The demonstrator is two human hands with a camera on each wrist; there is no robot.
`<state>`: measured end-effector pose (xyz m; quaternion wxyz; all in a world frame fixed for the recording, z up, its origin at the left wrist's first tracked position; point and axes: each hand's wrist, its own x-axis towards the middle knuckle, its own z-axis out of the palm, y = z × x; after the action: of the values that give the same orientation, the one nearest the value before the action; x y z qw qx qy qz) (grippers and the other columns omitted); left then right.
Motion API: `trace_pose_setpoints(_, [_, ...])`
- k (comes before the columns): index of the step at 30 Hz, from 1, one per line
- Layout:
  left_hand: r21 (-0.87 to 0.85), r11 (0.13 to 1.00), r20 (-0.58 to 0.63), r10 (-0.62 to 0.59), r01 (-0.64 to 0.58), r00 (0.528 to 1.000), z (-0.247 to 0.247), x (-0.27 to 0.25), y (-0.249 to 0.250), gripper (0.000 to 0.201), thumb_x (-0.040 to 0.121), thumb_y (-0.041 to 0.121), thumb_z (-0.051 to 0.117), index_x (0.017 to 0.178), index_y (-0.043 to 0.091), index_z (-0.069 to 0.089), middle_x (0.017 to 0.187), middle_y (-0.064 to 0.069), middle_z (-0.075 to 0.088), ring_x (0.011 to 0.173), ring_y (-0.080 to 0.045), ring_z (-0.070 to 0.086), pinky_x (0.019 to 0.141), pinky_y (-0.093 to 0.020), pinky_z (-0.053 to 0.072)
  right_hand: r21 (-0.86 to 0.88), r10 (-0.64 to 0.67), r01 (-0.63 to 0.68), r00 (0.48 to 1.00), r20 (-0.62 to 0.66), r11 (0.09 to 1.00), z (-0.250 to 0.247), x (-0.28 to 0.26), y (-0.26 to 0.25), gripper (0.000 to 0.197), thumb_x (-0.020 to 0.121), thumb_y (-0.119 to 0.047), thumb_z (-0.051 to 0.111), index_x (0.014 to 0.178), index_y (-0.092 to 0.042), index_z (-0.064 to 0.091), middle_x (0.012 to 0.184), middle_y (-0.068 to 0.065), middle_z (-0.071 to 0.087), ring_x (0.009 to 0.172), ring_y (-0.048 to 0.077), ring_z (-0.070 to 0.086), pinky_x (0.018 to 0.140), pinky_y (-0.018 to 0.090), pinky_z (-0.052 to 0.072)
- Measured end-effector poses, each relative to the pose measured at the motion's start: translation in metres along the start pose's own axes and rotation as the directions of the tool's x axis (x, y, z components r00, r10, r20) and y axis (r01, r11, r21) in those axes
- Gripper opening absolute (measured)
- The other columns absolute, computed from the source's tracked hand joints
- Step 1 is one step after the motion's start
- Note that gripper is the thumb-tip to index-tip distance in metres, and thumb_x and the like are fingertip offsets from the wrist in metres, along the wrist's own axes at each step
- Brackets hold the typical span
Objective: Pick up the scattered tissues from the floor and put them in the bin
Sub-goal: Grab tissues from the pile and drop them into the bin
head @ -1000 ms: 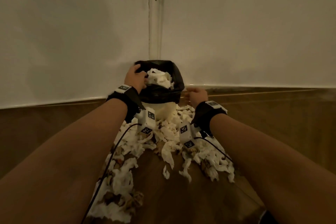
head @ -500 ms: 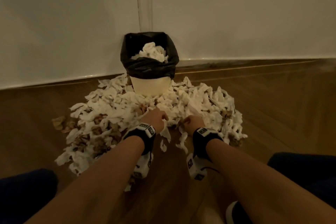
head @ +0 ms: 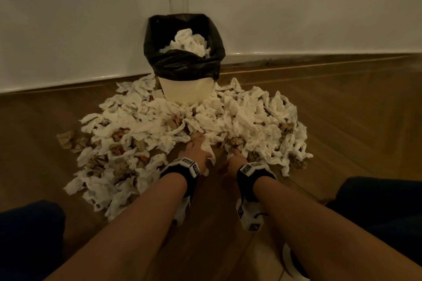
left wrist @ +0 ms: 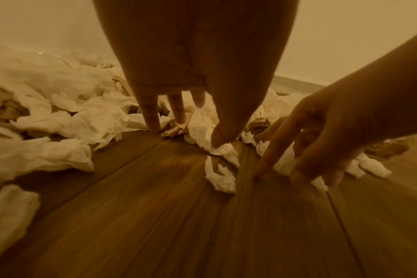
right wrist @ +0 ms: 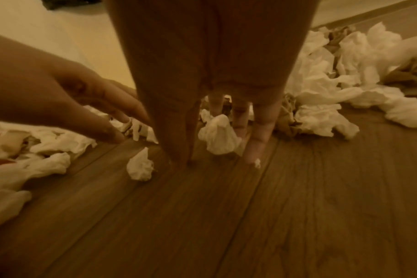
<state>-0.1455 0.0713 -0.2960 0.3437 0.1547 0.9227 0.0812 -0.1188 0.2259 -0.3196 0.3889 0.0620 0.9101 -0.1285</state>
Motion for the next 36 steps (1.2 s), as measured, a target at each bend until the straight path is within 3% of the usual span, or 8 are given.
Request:
trace_pose_setpoints(7, [0.226,0.974,0.031,0.027,-0.033,0.999,0.013,-0.001,-0.003,0.058,0.094,0.026,0.051,0.145,0.018,0.027,0.149,-0.004,0.027,0.135,-0.026,0.027,0.103,-0.042,0.036,-0.072,-0.077,0.072,0.994,-0.073,0.995,-0.009,-0.006,0.001,0.04,0.089,-0.008,0.058,0.128,-0.015,0.057,0.157,0.006,-0.003,0.134,0.032,0.036,0.107,0.038,0.039])
trace_pose_setpoints(12, [0.334,0.937,-0.041,0.118,-0.098,0.992,0.014,-0.007,0.003,0.025,0.094,0.022,0.049,0.114,0.012,0.06,0.116,-0.009,0.056,0.113,-0.027,0.05,0.086,-0.037,0.046,-0.026,-0.072,0.07,0.99,-0.12,0.997,-0.007,-0.007,-0.004,0.045,0.095,-0.011,0.048,0.139,-0.004,0.042,0.145,0.012,0.039,0.128,0.028,0.042,0.104,0.033,0.036])
trace_pose_setpoints(18, [-0.193,0.981,-0.159,-0.044,0.013,0.986,0.011,-0.001,-0.003,0.022,0.087,0.032,0.063,0.07,0.02,0.054,0.077,-0.003,0.055,0.074,-0.017,0.053,0.066,-0.032,0.048,0.031,0.002,0.001,0.993,-0.117,1.0,-0.007,-0.011,0.001,0.038,0.093,-0.011,0.052,0.13,-0.004,0.049,0.127,0.018,0.054,0.117,0.031,0.052,0.093,0.034,0.044])
trace_pose_setpoints(22, [-0.58,0.815,-0.277,-0.193,-0.003,0.941,0.017,0.003,-0.009,0.032,0.083,0.019,0.068,0.109,0.021,0.05,0.115,-0.004,0.06,0.108,-0.021,0.056,0.08,-0.029,0.045,0.343,0.152,-0.078,0.969,-0.194,0.936,-0.001,-0.015,0.004,0.035,0.094,-0.01,0.046,0.129,-0.004,0.046,0.125,0.018,0.054,0.113,0.033,0.053,0.083,0.033,0.045])
trace_pose_setpoints(25, [-0.533,0.843,-0.169,-0.193,0.075,0.967,0.015,0.005,-0.008,0.053,0.092,0.009,0.052,0.142,0.021,0.036,0.142,-0.009,0.045,0.126,-0.029,0.047,0.098,-0.036,0.044,0.498,0.267,-0.161,0.952,-0.15,0.852,-0.001,-0.022,0.005,0.031,0.096,-0.012,0.041,0.122,0.0,0.053,0.112,0.018,0.056,0.094,0.031,0.055,0.073,0.032,0.042])
trace_pose_setpoints(29, [-0.544,0.832,-0.217,-0.268,0.112,0.939,0.018,0.002,-0.014,0.027,0.091,0.01,0.05,0.114,0.005,0.063,0.117,-0.019,0.063,0.106,-0.033,0.06,0.093,-0.041,0.049,0.658,0.367,-0.206,0.923,-0.114,0.724,-0.004,-0.027,0.014,0.033,0.1,-0.016,0.035,0.119,0.002,0.055,0.121,0.018,0.058,0.106,0.031,0.057,0.09,0.037,0.047])
trace_pose_setpoints(33, [-0.698,0.701,-0.19,-0.378,0.145,0.906,0.02,-0.001,-0.018,0.03,0.096,0.008,0.039,0.095,0.009,0.069,0.107,-0.014,0.067,0.094,-0.03,0.062,0.085,-0.039,0.052,0.709,0.353,-0.158,0.926,-0.136,0.687,0.005,-0.024,0.02,0.033,0.092,-0.032,0.054,0.076,-0.005,0.062,0.079,0.018,0.055,0.068,0.027,0.053,0.067,0.034,0.045])
trace_pose_setpoints(36, [-0.671,0.72,-0.18,-0.387,0.175,0.904,0.014,-0.002,-0.021,0.03,0.097,0.011,0.038,0.102,0.008,0.067,0.118,-0.011,0.061,0.096,-0.031,0.058,0.085,-0.037,0.047,0.58,0.246,-0.113,0.957,-0.154,0.806,0.005,-0.026,0.012,0.017,0.092,-0.017,0.052,0.098,-0.008,0.065,0.104,0.015,0.063,0.094,0.031,0.062,0.08,0.037,0.052])
